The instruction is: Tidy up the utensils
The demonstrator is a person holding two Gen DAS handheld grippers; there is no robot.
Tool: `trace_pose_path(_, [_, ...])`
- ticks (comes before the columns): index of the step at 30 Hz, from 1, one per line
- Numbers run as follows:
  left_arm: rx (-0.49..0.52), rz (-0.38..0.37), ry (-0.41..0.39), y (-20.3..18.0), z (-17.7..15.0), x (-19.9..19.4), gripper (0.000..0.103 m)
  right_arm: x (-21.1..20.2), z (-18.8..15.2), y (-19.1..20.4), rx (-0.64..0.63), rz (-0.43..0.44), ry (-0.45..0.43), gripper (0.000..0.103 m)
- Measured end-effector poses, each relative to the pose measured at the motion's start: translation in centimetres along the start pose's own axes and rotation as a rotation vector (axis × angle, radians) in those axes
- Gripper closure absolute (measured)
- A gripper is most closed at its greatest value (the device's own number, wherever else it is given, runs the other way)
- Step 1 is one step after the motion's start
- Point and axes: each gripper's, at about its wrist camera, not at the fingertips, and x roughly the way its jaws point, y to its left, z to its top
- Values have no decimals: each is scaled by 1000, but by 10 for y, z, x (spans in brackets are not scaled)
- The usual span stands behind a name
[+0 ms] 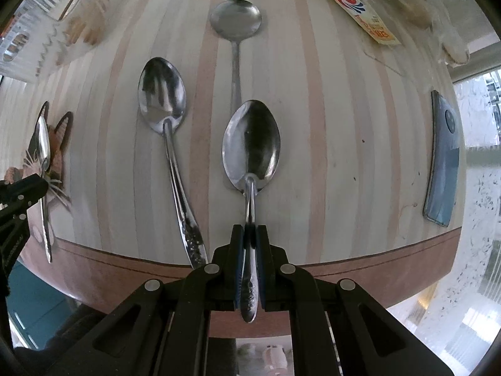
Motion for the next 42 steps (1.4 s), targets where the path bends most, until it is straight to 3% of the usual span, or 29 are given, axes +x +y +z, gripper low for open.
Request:
trace_pose_path(4, [-201, -87, 11, 28, -5, 1, 99, 0, -7, -21, 83, 33, -3, 95])
trace_pose_path(7, [-277, -117, 21, 39, -8, 5, 99, 0, -6, -37, 137, 50, 1, 95])
trace_pose_path(14, [-251, -95, 25, 50, -4, 12, 95, 1, 5, -46, 134, 50, 36, 95])
trace_pose_path(25, [-195, -77, 22, 43, 9, 5, 95, 2, 32, -21, 75, 4, 46, 94])
trace_pose_path(33, [-143, -14, -60, 20, 14, -6, 99, 4, 28, 6, 57, -56, 7, 95])
trace_pose_path(42, [-137, 4, -130, 15, 7, -30, 103, -8, 19, 7, 109, -1, -37, 100])
